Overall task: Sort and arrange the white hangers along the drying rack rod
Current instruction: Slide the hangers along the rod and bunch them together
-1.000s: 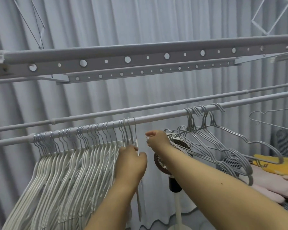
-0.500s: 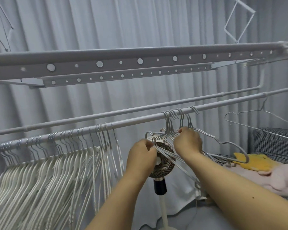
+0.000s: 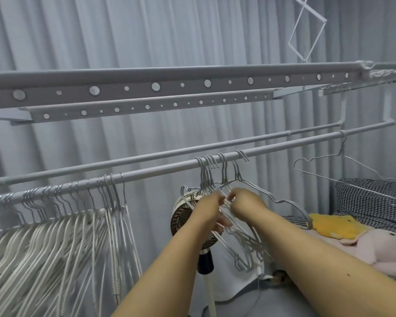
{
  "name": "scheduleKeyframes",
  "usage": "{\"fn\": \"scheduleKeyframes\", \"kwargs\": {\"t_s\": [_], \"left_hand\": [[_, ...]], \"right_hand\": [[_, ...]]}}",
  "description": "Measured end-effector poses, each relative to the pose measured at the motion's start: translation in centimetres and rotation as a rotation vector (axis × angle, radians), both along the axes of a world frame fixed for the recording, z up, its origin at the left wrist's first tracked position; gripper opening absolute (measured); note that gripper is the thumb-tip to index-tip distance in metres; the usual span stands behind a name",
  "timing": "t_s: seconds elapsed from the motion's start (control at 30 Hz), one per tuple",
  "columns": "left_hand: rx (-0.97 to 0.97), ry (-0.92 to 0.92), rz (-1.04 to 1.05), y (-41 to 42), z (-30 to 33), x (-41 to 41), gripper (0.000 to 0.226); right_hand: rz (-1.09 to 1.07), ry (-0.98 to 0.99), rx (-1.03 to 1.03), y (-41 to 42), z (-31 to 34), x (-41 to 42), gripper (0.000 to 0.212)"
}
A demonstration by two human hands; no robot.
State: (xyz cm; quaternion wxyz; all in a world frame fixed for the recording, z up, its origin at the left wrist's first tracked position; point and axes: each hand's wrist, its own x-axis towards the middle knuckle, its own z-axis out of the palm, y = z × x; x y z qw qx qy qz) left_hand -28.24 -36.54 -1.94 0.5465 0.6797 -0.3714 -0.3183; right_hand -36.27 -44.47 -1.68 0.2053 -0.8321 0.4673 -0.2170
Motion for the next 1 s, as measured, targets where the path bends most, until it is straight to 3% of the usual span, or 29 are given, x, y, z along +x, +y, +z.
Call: {"fn": "scheduleKeyframes", "kwargs": {"t_s": [0.47,0.7,1.0], "left_hand": [[0.087,0.045,0.16,-3.1,-0.7,0.2,0.084],[0.006,-0.016,0.235,-2.4,-0.7,2.0,0.077],[0.041,-0.02,0.152,-2.1,-0.3,3.7,0.075]], "right_hand": [[0.186,-0.045,0.051,-1.6,-0.7,0.4,0.059],[0.172,-0.043,0.014,-2.0,-1.0,0.6,0.062],[0.161,0.146,-0.094,-2.0,-0.2,1.3,0.05]]}}
